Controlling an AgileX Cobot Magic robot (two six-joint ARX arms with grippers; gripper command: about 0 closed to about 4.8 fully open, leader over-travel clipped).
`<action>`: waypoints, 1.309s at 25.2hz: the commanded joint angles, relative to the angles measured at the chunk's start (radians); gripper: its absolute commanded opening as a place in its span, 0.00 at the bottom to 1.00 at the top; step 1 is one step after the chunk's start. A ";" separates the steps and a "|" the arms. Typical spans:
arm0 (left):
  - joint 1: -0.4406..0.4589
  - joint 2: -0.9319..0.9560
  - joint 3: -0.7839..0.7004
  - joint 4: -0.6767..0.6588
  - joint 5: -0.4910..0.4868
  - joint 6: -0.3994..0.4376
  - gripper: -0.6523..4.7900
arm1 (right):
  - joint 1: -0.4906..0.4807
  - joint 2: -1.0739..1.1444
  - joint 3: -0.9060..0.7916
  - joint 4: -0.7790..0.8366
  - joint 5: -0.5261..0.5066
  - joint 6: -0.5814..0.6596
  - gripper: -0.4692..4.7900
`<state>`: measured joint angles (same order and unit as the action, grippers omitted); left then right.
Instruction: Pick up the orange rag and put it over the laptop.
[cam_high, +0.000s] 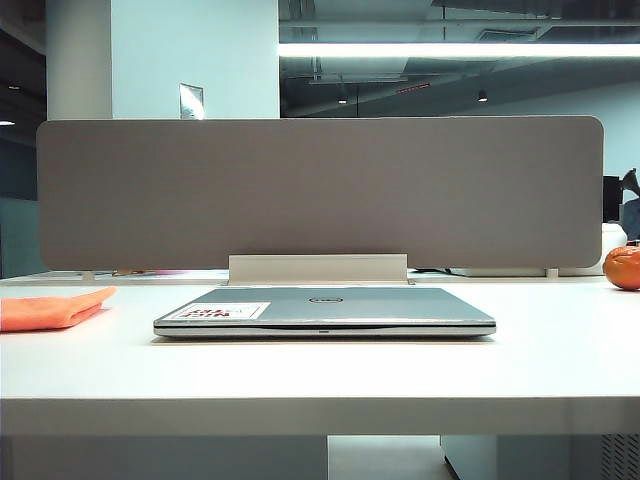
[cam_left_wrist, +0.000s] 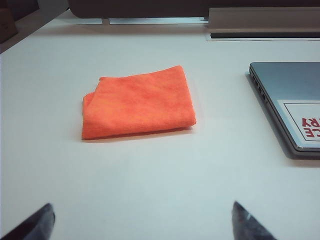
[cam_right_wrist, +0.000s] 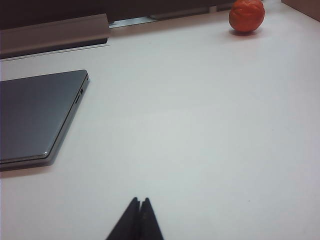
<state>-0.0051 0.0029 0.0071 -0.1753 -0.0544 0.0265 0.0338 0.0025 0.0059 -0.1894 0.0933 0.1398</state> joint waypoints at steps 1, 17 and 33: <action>0.000 0.001 0.001 -0.010 -0.001 0.000 1.00 | 0.001 -0.001 -0.006 0.014 -0.006 -0.003 0.08; 0.000 0.001 0.001 -0.011 0.036 -0.075 1.00 | 0.001 -0.001 -0.006 0.025 0.011 -0.002 0.08; 0.000 0.001 0.001 -0.011 0.077 -0.210 0.61 | 0.002 -0.001 -0.003 0.037 -0.124 -0.004 0.08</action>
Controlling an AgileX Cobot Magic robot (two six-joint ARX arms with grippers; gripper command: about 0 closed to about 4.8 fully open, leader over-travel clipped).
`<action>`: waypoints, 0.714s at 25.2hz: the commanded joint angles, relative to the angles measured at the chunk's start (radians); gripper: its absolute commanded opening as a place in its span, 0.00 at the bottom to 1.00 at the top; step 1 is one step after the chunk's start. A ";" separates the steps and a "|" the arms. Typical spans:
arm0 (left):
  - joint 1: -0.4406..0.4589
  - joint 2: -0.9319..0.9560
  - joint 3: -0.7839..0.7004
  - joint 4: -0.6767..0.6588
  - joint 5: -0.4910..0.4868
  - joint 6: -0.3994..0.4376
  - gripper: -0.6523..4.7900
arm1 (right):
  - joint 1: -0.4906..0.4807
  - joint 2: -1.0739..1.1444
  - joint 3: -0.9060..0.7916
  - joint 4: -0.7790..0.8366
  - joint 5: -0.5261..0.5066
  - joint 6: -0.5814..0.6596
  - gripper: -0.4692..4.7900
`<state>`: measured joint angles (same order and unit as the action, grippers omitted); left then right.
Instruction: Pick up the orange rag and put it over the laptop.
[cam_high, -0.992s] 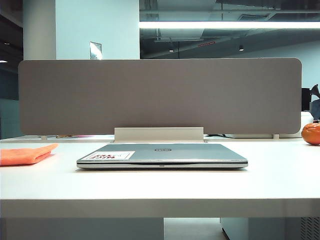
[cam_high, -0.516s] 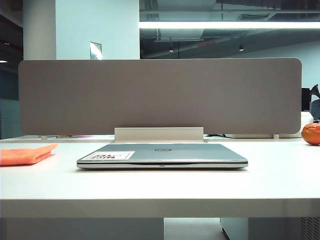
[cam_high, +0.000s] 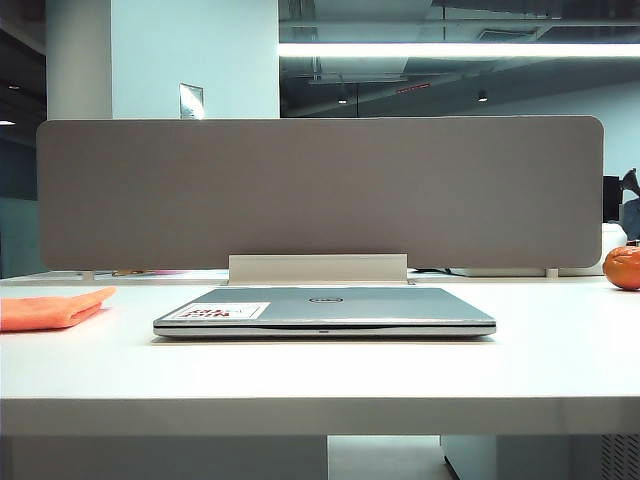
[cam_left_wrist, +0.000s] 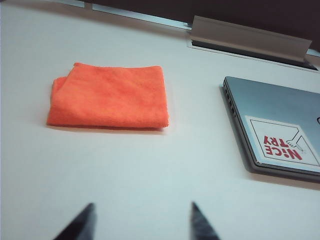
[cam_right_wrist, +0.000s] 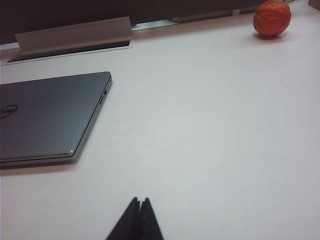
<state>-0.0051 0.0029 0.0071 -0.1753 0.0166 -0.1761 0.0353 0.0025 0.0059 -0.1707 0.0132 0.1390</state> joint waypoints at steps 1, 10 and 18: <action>0.000 0.001 0.001 -0.011 0.006 -0.008 0.61 | 0.001 -0.001 -0.002 0.018 -0.066 -0.004 0.08; 0.000 0.001 0.001 -0.011 -0.028 -0.008 0.64 | 0.002 -0.001 -0.002 0.014 -0.127 -0.005 0.08; 0.000 0.001 0.001 -0.011 -0.032 -0.008 0.21 | 0.002 -0.001 -0.002 0.015 -0.128 -0.005 0.08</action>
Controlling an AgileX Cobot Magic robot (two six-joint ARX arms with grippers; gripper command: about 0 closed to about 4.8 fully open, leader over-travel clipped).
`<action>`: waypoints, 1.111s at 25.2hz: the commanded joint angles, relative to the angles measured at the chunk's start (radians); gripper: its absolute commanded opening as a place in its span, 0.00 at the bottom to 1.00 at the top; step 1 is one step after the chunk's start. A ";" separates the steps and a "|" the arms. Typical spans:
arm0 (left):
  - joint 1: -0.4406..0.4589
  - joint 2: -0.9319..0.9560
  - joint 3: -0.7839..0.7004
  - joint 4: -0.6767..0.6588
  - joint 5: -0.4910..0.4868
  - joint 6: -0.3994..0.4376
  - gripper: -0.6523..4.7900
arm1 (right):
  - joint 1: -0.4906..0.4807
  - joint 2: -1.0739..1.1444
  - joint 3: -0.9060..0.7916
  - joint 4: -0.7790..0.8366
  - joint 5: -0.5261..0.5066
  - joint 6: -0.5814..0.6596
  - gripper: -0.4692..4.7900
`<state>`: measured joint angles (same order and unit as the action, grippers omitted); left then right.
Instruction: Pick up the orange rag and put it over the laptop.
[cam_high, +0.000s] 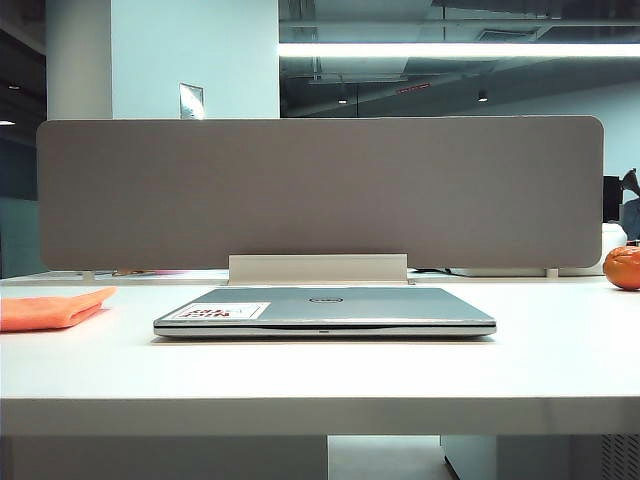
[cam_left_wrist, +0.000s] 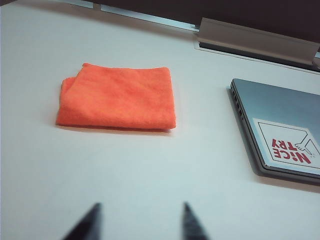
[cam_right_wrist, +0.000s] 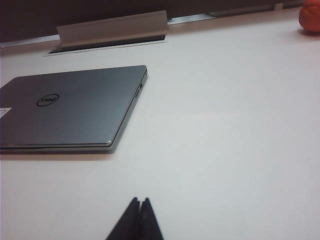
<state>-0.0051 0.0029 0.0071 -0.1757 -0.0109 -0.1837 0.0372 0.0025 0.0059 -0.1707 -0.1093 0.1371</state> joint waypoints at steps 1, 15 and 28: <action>0.000 0.001 0.001 -0.010 -0.004 0.000 0.13 | 0.000 -0.001 -0.002 0.015 -0.006 -0.003 0.08; 0.000 0.001 0.001 -0.011 -0.014 0.000 0.11 | 0.013 0.002 0.123 -0.079 -0.046 0.027 0.08; 0.000 0.001 0.001 -0.011 -0.015 0.000 0.11 | 0.013 0.202 0.459 -0.258 -0.210 0.124 0.08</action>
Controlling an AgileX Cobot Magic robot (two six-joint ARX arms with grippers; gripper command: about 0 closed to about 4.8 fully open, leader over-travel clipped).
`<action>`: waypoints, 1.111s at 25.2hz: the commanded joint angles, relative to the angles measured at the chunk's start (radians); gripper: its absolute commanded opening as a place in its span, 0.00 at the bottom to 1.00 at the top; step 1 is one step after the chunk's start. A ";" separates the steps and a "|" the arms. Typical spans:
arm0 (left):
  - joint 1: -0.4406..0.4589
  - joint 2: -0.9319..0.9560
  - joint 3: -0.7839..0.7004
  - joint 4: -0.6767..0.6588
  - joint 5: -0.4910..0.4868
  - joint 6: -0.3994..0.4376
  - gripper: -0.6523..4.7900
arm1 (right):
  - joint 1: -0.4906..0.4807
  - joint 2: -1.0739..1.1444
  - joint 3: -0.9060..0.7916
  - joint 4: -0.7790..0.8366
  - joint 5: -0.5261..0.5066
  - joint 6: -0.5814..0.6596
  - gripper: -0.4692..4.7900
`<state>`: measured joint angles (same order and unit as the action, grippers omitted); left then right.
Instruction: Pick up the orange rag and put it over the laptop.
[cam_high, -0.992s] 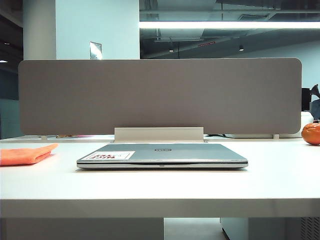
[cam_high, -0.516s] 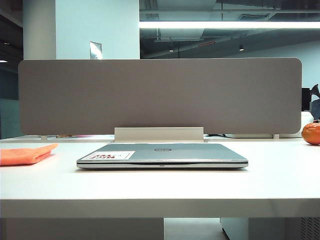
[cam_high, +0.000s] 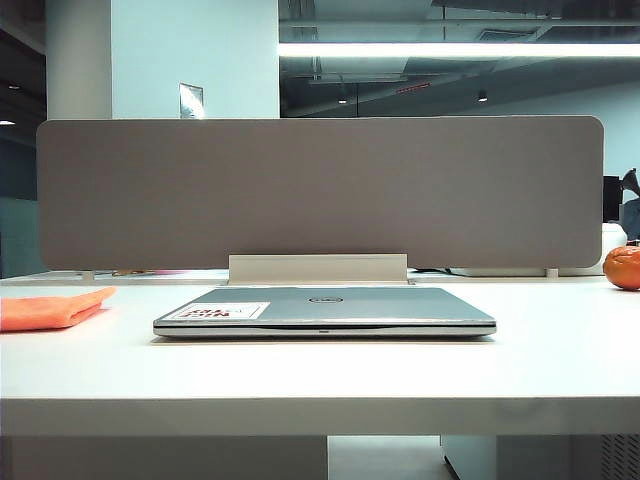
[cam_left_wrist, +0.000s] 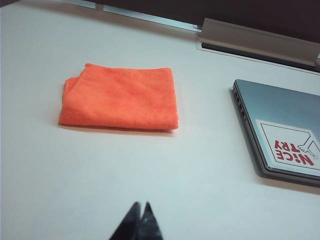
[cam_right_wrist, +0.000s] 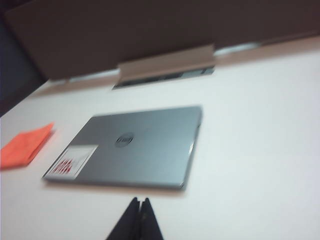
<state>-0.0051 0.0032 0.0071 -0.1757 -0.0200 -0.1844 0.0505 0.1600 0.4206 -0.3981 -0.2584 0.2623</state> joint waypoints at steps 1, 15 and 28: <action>0.000 0.001 0.001 -0.011 -0.006 0.001 0.11 | -0.001 0.066 0.063 -0.039 -0.082 -0.001 0.08; -0.001 0.001 0.047 -0.017 0.043 -0.034 0.11 | -0.001 0.175 0.176 -0.099 -0.279 -0.027 0.08; 0.000 0.513 0.530 -0.082 0.040 0.041 0.11 | -0.001 0.175 0.176 -0.100 -0.280 -0.031 0.08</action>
<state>-0.0051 0.4568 0.4904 -0.2596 0.0181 -0.1638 0.0505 0.3351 0.5922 -0.5079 -0.5323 0.2356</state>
